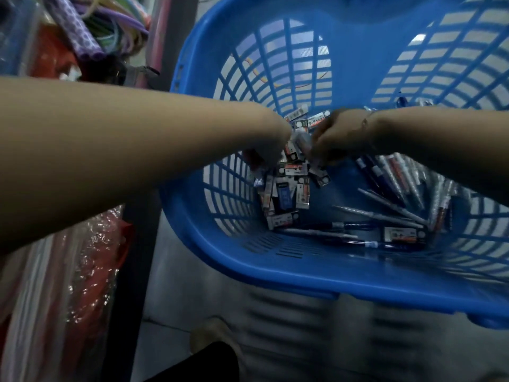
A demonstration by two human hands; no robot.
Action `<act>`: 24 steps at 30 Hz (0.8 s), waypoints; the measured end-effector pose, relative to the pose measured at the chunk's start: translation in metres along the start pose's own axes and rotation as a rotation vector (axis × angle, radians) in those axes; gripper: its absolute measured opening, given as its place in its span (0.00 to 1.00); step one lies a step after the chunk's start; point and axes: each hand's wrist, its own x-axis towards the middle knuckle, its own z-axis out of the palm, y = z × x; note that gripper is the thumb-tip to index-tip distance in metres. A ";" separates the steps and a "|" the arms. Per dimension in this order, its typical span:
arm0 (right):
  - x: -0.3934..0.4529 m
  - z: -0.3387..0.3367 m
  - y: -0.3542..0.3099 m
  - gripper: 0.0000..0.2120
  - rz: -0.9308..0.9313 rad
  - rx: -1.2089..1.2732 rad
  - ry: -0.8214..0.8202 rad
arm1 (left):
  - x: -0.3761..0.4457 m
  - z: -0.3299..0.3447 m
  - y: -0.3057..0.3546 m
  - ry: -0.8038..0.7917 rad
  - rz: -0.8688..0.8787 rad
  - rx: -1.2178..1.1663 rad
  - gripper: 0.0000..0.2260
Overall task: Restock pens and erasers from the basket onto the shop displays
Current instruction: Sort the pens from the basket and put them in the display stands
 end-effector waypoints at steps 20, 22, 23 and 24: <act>-0.020 0.086 0.036 0.16 -0.201 -0.972 -0.357 | 0.020 0.027 0.015 0.423 0.548 0.598 0.22; -0.020 0.085 0.038 0.15 -0.178 -1.008 -0.364 | 0.019 0.016 0.011 0.358 0.500 0.513 0.24; -0.020 0.084 0.038 0.16 -0.173 -1.039 -0.360 | 0.020 0.013 0.010 0.339 0.493 0.471 0.22; -0.021 0.083 0.039 0.17 -0.157 -1.084 -0.359 | 0.024 0.012 0.008 0.324 0.490 0.426 0.21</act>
